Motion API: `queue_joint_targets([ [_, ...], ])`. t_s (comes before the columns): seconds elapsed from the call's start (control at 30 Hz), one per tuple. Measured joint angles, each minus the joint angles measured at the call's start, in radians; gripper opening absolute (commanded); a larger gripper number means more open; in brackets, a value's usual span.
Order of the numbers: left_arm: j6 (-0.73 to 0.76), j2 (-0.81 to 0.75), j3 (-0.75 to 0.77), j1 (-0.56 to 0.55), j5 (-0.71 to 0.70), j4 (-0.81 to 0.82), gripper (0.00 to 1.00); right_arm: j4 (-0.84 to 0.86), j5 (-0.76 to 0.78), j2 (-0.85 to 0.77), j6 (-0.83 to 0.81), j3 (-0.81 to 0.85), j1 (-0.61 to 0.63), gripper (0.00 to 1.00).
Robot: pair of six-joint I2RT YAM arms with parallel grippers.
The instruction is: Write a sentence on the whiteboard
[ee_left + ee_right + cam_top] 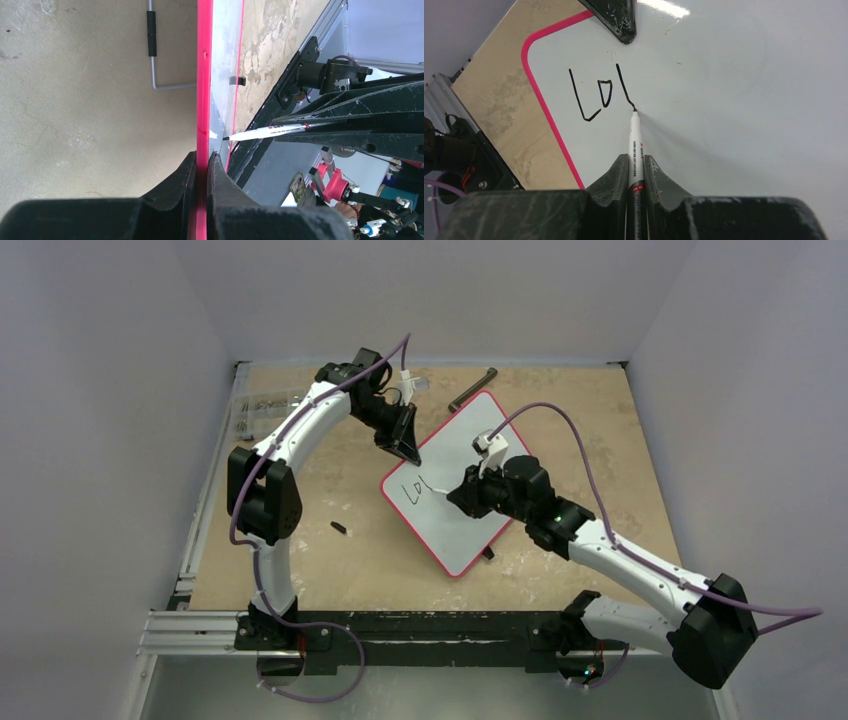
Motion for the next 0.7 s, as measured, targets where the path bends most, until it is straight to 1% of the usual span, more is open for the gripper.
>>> queue_joint_targets([
  [0.3, 0.001, 0.0, 0.0, 0.0, -0.006, 0.0, 0.0, -0.01, 0.005, 0.011, 0.003, 0.007, 0.0, 0.0],
  [0.7, 0.001, 0.0, 0.0, 0.0, -0.007, 0.0, 0.0, -0.008, 0.058, 0.089, 0.002, 0.109, 0.0, 0.0],
])
